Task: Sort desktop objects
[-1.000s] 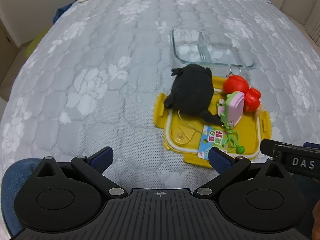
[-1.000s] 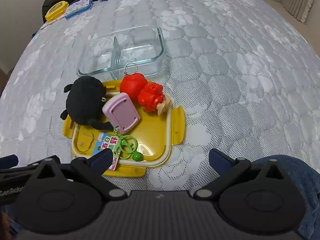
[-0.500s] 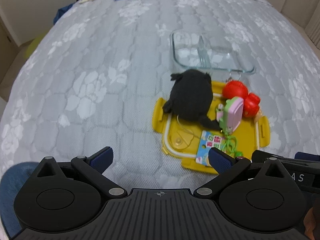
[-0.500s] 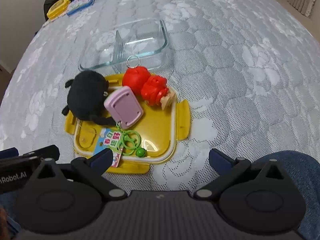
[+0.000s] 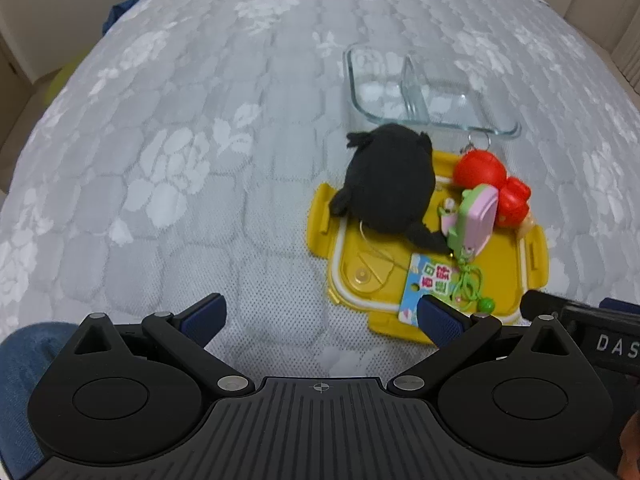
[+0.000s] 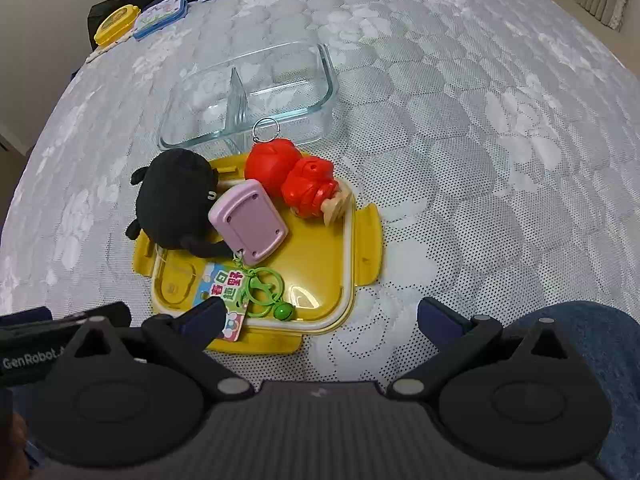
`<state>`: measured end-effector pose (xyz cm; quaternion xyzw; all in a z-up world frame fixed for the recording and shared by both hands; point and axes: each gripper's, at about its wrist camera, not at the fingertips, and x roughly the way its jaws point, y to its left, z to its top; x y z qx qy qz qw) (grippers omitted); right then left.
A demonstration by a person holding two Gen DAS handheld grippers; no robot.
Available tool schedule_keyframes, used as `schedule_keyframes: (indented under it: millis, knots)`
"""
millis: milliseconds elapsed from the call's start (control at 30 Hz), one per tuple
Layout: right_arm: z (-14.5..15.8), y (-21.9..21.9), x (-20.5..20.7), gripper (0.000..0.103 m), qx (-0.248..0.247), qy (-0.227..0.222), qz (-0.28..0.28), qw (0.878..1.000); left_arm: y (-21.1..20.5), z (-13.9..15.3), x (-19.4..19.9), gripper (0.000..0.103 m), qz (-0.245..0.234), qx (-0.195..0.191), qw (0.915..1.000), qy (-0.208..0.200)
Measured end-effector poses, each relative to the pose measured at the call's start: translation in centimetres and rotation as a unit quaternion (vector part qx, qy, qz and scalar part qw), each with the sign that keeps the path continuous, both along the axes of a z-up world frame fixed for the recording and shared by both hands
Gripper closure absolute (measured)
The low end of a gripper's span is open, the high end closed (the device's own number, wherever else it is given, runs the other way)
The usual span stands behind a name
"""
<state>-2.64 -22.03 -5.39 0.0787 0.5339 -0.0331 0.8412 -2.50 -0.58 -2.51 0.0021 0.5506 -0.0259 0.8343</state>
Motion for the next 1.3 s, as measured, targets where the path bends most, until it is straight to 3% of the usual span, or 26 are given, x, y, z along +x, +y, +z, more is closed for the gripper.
schedule_keyframes:
  millis: [367, 567, 767, 867, 933, 1133, 1300]
  knots:
    - [0.5, 0.8, 0.1, 0.000, -0.025, -0.011, 0.013, 1.000, 0.6, -0.4, 0.7, 0.000, 0.005, -0.018, 0.9998, 0.001]
    - [1.1, 1.2, 0.3, 0.000, -0.030, -0.038, 0.028, 0.998, 0.7, -0.7, 1.2, 0.000, 0.000, -0.029, 0.9995, 0.006]
    - [1.5, 2.0, -0.5, 0.000, -0.081, -0.127, 0.061, 0.987, 1.0, -1.3, 1.2, 0.000, -0.018, -0.039, 0.9990, -0.007]
    - [1.1, 2.4, -0.3, 0.000, -0.097, -0.130, 0.072, 0.984, 0.7, -2.2, 1.0, 0.000, -0.027, -0.027, 0.9992, -0.007]
    - [0.8, 2.1, 0.3, 0.000, -0.084, -0.099, 0.057, 0.990, 0.5, -2.5, 1.1, 0.000, -0.032, -0.026, 0.9992, 0.001]
    - [0.9, 0.7, 1.4, 0.000, -0.014, -0.093, 0.040, 0.995, -0.2, -2.0, 1.1, 0.000, -0.053, -0.029, 0.9979, -0.025]
    - [0.2, 1.0, 0.5, 0.003, -0.022, -0.121, 0.040, 0.992, -0.7, -3.0, 1.4, 0.000, -0.069, -0.020, 0.9970, -0.029]
